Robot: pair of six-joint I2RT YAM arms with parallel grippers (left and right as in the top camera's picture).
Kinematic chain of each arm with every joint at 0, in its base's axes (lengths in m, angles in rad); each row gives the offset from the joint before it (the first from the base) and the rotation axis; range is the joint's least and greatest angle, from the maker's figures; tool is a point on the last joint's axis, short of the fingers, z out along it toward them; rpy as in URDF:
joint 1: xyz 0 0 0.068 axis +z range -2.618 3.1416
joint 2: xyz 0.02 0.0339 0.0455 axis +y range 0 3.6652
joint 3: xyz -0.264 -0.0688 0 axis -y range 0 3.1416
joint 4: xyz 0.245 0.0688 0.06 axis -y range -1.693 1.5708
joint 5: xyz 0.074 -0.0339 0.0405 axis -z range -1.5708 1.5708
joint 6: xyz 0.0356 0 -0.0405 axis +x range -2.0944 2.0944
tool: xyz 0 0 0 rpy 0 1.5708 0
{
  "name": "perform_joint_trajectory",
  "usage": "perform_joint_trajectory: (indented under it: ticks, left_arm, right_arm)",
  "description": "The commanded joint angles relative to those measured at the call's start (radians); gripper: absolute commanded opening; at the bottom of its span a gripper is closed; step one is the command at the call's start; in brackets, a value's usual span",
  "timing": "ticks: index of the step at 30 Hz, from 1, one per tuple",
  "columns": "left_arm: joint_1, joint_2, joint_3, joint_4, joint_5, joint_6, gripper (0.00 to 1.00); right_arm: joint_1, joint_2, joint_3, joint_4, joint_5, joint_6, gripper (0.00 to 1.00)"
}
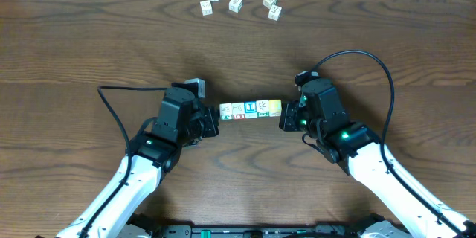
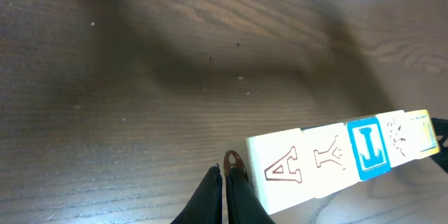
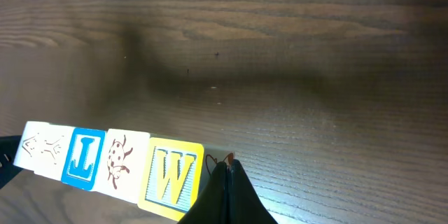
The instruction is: Lift 5 blocks
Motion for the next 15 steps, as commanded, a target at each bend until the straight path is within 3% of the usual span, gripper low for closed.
perform_joint_trajectory:
  ticks: [1, 15]
  left_arm:
    - [-0.090, 0.000, 0.036, 0.038, 0.199, -0.007, 0.07]
    - [-0.095, 0.000, 0.036, 0.019, 0.176, -0.007, 0.07]
  right_arm:
    - [0.111, 0.001, 0.033, 0.029, -0.294, 0.028, 0.01]
    - [0.123, 0.001, 0.032, -0.005, -0.281, 0.032, 0.01]
